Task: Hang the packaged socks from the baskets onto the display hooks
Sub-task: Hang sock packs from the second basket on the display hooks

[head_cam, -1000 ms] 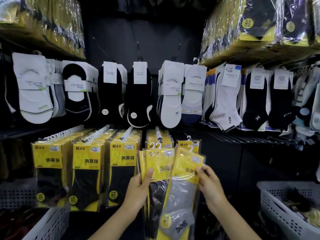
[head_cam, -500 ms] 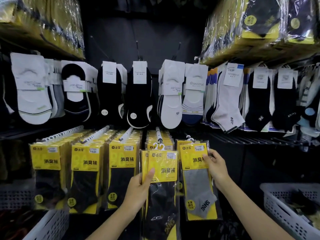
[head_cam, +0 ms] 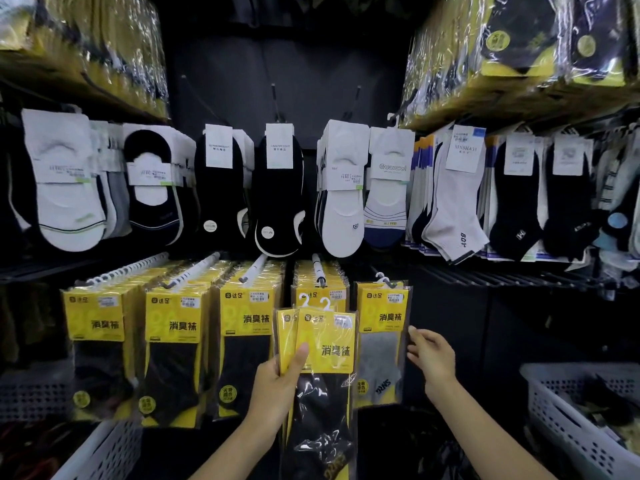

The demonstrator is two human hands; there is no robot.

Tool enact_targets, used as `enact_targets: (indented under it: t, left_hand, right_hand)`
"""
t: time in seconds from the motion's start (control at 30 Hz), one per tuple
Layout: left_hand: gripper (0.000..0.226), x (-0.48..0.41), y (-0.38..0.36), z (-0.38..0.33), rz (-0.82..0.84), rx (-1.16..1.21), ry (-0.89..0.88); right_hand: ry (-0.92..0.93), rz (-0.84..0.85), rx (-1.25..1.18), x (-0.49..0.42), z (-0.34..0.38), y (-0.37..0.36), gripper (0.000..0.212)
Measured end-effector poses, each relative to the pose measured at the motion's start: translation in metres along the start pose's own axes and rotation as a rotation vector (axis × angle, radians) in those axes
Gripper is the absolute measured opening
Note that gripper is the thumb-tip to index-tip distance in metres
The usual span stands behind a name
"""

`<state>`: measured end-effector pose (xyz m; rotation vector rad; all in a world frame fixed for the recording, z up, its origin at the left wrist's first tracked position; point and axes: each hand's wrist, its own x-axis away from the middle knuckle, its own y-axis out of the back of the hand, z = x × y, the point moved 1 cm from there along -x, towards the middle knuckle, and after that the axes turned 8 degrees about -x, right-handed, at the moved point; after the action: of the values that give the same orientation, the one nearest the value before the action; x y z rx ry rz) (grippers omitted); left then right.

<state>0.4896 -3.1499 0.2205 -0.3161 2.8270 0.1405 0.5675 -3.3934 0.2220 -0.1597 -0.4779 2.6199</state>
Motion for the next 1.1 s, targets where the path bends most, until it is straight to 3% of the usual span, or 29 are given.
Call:
enact_targets:
  t: [0.13, 0.2, 0.3, 0.4, 0.53, 0.7, 1.1]
  left_hand:
    - [0.040, 0.004, -0.014, 0.002, -0.016, 0.026, 0.069]
    - [0.037, 0.006, -0.023, 0.001, -0.022, 0.030, 0.066]
    - [0.037, 0.007, -0.033, 0.000, -0.004, -0.011, 0.067]
    - [0.052, 0.005, -0.032, -0.002, -0.015, -0.054, 0.065]
    - [0.052, 0.002, -0.024, -0.009, -0.082, -0.145, -0.011]
    - [0.049, -0.005, -0.017, -0.011, -0.048, -0.165, -0.088]
    - [0.051, -0.013, -0.012, -0.013, -0.082, -0.170, -0.114]
  right_hand:
    - [-0.036, 0.517, 0.116, 0.048, 0.000, -0.015, 0.036]
    - [-0.015, 0.637, 0.143, 0.065, -0.001, -0.021, 0.033]
    - [0.007, 0.599, 0.070, 0.069, 0.000, -0.021, 0.034]
    - [-0.017, 0.530, 0.033, 0.059, 0.002, -0.011, 0.026]
    - [0.007, 0.366, 0.039, 0.037, 0.005, 0.008, 0.018]
    - [0.102, 0.232, 0.032, 0.009, 0.027, 0.021, 0.014]
    - [0.199, 0.453, 0.051, -0.006, 0.047, -0.013, 0.016]
